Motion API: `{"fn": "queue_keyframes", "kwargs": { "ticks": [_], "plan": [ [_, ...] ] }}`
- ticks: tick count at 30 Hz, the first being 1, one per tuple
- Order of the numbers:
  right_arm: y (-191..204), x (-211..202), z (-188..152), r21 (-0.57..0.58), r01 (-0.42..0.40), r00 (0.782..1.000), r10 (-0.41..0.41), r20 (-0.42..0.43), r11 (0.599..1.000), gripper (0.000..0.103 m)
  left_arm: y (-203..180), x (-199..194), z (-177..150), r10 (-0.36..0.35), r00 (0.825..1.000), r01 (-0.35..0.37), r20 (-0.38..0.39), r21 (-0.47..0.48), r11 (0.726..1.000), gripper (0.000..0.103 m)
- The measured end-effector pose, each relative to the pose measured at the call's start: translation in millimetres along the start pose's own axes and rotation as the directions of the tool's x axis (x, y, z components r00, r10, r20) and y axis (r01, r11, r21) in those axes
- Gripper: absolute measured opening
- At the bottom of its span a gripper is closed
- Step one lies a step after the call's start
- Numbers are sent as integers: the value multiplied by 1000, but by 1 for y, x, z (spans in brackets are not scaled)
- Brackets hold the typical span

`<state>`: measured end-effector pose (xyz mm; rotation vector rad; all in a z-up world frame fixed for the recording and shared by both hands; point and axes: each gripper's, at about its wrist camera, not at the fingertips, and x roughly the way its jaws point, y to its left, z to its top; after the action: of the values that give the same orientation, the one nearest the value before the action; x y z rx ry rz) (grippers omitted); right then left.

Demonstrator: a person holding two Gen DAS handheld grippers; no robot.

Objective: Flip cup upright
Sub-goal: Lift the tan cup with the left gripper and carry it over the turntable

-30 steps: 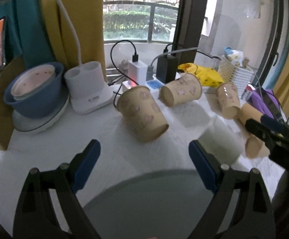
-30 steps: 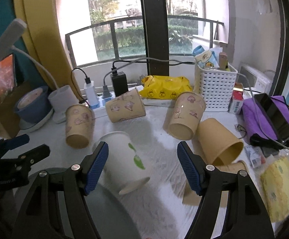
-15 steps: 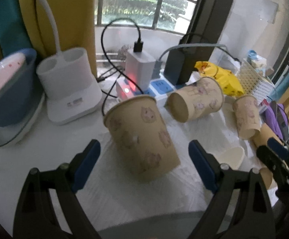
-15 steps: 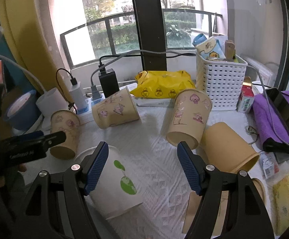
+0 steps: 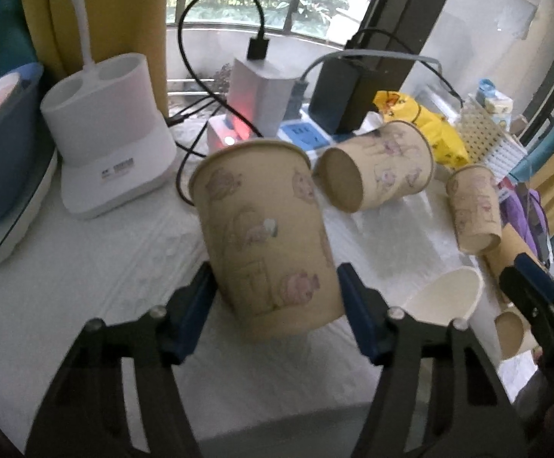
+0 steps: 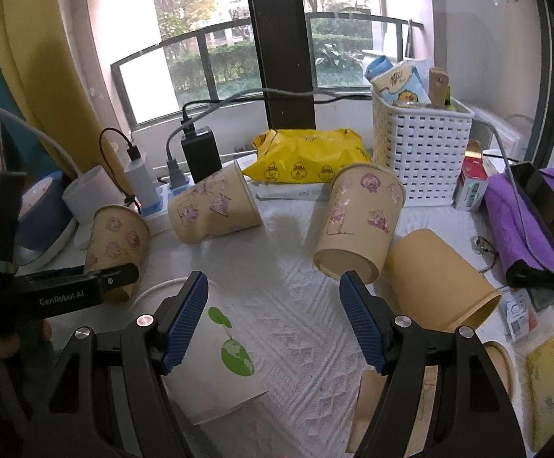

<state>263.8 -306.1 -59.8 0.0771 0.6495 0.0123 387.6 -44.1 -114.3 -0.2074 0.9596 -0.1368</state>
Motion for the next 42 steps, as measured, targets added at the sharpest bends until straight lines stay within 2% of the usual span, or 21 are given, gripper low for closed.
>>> {"fn": "queue_keyframes", "kwargs": {
  "ticks": [9, 17, 20, 25, 28, 42],
  "plan": [
    [18, -33, 2, -17, -22, 999, 23, 36, 1000, 75, -4, -48, -25, -38, 999, 36, 37, 34, 999, 64],
    [41, -77, -11, -38, -51, 996, 54, 68, 998, 75, -22, -108, -66, -28, 990, 10, 139, 129, 992, 64],
    [50, -93, -19, -46, -59, 995, 62, 75, 997, 75, -29, -129, -85, -20, 984, -10, 177, 167, 986, 64],
    [64, -119, -37, -63, -75, 993, 80, 87, 995, 75, -32, -162, -121, -43, 976, -3, 214, 208, 978, 64],
    [72, -136, -47, -75, -85, 992, 92, 91, 994, 75, -33, -173, -140, -40, 974, -11, 223, 224, 975, 64],
    [106, -189, -109, -90, -175, 983, 179, 40, 980, 75, -20, -214, -224, -108, 955, 41, 277, 239, 970, 64]
  ]
}}
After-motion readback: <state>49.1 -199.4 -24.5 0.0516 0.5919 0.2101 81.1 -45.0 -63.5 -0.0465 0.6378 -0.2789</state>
